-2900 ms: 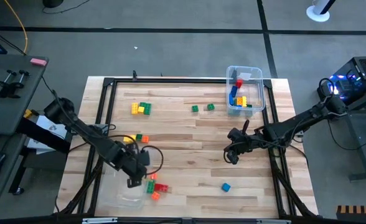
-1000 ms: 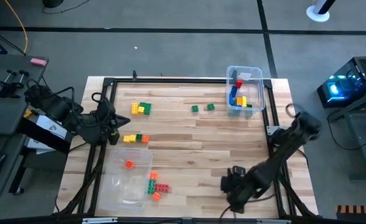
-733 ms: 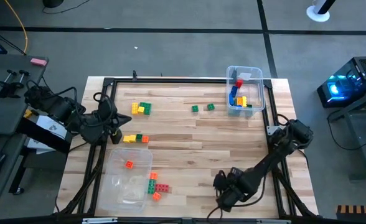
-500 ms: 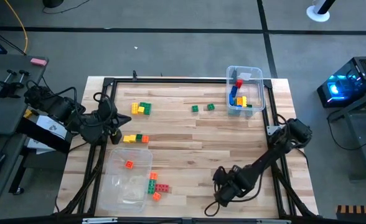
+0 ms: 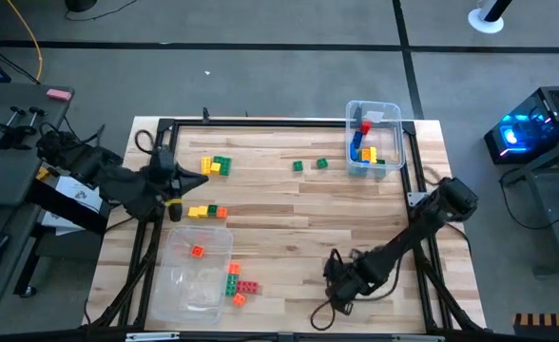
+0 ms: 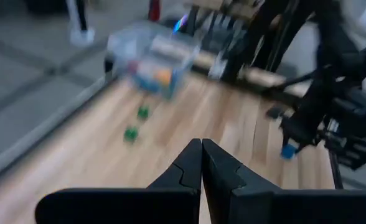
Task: Sort blocks by size
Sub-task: Put the small blue block into the left transparent bin
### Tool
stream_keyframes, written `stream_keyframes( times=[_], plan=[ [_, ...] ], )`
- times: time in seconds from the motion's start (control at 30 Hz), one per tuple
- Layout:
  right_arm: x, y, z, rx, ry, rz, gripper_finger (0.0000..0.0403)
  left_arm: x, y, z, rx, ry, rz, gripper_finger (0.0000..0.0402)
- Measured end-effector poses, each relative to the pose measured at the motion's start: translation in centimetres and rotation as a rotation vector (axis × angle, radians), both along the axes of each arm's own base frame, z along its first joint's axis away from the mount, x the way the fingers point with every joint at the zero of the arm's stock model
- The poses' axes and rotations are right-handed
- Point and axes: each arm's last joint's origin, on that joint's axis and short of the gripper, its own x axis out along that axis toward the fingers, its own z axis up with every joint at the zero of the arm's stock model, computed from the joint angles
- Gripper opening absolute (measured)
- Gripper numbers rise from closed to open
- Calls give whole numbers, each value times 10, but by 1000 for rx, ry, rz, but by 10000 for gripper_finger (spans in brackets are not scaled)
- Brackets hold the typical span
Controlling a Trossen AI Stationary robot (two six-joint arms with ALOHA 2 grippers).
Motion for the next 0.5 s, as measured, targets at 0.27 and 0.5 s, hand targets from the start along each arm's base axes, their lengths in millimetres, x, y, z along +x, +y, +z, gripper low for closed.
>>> stream_keyframes(
  times=[0.27,0.5],
  plan=[
    [31,-71,96,-266,-246,117,117,0,14,31,235,-184,68,0],
    [103,-118,156,-247,-777,221,117,-5,29,40,270,-230,151,0]
  ],
)
